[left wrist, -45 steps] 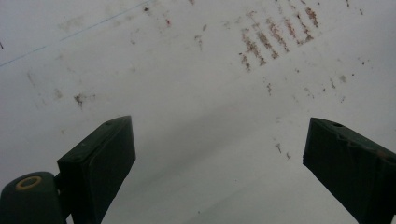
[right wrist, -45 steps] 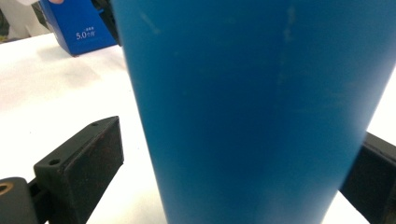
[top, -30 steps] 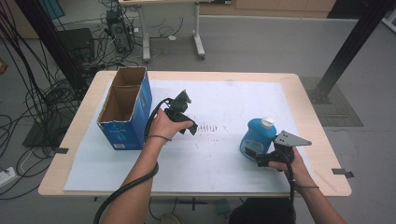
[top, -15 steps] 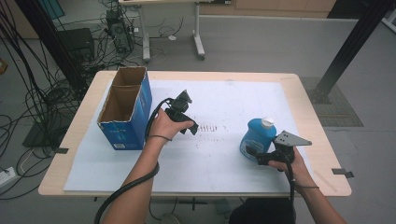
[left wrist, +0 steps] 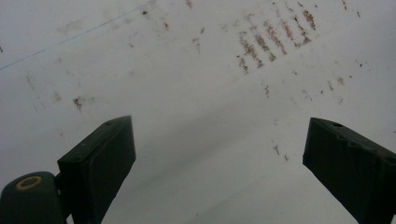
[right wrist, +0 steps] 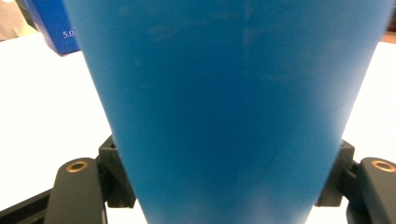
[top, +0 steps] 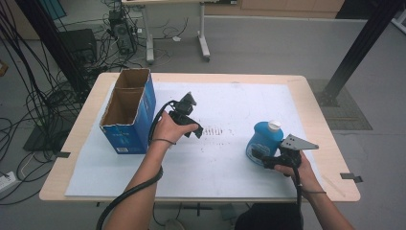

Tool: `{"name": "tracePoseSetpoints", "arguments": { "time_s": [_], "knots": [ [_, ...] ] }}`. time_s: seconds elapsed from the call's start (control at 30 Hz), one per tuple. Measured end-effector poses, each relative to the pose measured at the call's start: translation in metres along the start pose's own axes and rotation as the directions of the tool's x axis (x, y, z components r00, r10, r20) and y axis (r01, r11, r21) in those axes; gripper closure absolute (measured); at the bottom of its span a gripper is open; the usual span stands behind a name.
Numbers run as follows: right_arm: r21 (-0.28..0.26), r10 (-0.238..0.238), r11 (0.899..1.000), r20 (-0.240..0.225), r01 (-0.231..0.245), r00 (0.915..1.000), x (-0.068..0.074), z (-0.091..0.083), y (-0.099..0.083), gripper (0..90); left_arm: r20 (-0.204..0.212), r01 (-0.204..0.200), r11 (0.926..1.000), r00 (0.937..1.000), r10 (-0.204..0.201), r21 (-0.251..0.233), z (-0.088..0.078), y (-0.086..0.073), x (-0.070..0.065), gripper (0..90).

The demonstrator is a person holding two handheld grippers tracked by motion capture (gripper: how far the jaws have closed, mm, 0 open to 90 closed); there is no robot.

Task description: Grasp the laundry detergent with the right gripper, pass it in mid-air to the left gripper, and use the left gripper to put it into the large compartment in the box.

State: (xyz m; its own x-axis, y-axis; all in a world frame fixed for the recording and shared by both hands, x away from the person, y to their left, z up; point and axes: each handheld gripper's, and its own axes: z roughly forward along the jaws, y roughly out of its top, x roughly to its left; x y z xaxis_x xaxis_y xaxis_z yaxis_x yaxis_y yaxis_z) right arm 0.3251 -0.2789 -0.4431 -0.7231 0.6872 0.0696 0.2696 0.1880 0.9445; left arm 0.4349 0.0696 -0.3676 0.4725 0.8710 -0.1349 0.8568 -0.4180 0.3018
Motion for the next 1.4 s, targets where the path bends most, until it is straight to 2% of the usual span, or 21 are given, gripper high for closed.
{"name": "tracePoseSetpoints", "arguments": {
  "time_s": [0.4, 0.63, 1.4],
  "knots": [
    [-0.001, 0.0, 1.0, 0.005, 0.0, 1.0, -0.0004, -0.0007, 0.0, 34.4, 0.003, -0.005, 1.0, 1.0, 0.005, 0.0, -0.0011, 0.0005, -0.001, 9.6],
    [0.0, -0.008, 1.0, -0.007, 0.008, 0.9999, 0.0007, -0.0009, 0.0004, 39.8, 0.005, -0.002, 1.0, 1.0, 0.002, -0.005, -0.0013, -0.0004, -0.0008, 9.6],
    [0.001, -0.035, 0.999, 0.011, 0.035, 0.9993, 0.003, -0.0015, 0.0006, 41.8, 0.005, -0.001, 1.0, 1.0, 0.001, -0.003, -0.0005, -0.0024, -0.001, 9.6]
  ]
}}
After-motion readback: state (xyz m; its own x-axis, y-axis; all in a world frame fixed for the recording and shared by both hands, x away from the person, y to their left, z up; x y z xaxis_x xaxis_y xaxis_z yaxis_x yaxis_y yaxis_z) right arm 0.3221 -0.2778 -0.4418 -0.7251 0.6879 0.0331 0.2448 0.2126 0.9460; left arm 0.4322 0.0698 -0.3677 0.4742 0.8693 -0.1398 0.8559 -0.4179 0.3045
